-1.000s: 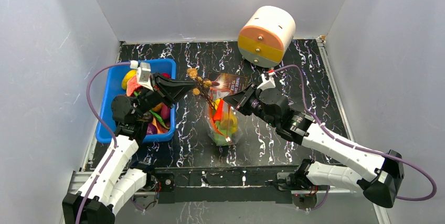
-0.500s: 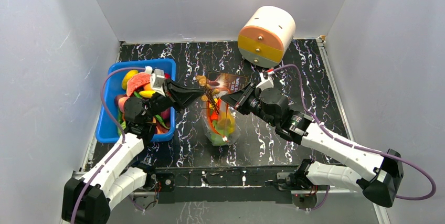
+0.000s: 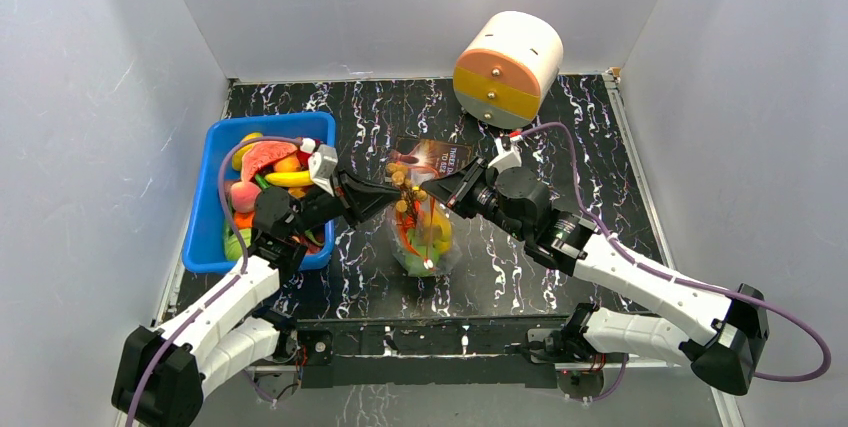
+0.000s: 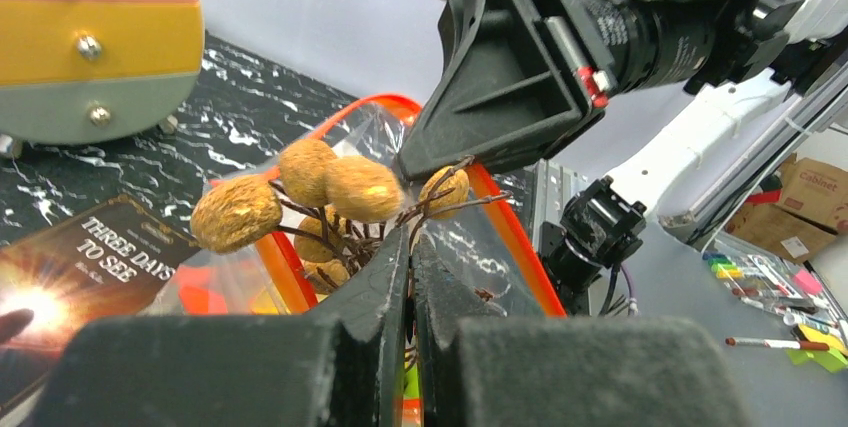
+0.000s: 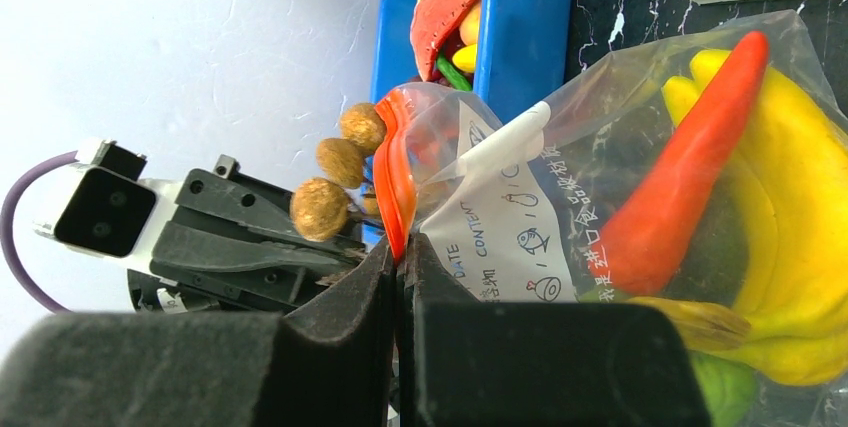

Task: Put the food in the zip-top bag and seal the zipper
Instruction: Place the fake fruit in the zipper food storage bag.

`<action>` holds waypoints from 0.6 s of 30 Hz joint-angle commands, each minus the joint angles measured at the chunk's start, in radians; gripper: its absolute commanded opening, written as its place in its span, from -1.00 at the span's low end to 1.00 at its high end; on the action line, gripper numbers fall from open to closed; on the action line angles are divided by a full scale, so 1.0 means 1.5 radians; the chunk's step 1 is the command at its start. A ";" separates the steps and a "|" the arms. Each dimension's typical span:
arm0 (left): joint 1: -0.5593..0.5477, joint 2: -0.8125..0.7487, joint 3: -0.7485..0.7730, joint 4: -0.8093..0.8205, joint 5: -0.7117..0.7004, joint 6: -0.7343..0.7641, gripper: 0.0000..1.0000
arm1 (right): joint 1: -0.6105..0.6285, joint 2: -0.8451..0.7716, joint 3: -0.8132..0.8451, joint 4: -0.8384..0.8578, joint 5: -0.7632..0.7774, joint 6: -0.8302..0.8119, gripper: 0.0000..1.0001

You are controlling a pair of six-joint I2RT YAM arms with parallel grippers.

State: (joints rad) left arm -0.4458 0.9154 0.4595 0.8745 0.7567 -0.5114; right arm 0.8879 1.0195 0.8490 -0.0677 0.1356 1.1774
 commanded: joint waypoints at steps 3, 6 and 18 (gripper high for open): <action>-0.013 -0.005 0.009 -0.030 0.017 0.047 -1.00 | -0.001 -0.011 0.045 0.087 0.012 -0.007 -1.00; -0.015 -0.001 0.014 -0.076 0.018 0.071 -1.00 | -0.001 -0.008 0.047 0.092 0.009 -0.009 -1.00; -0.028 0.064 0.044 -0.101 0.046 0.088 -1.00 | 0.000 0.021 0.061 0.107 -0.043 -0.022 -1.00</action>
State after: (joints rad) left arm -0.4744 0.9859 0.4702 0.7227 0.7799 -0.4141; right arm 0.8879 1.0428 0.8631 -0.0242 0.1040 1.1538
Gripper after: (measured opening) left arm 0.010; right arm 0.009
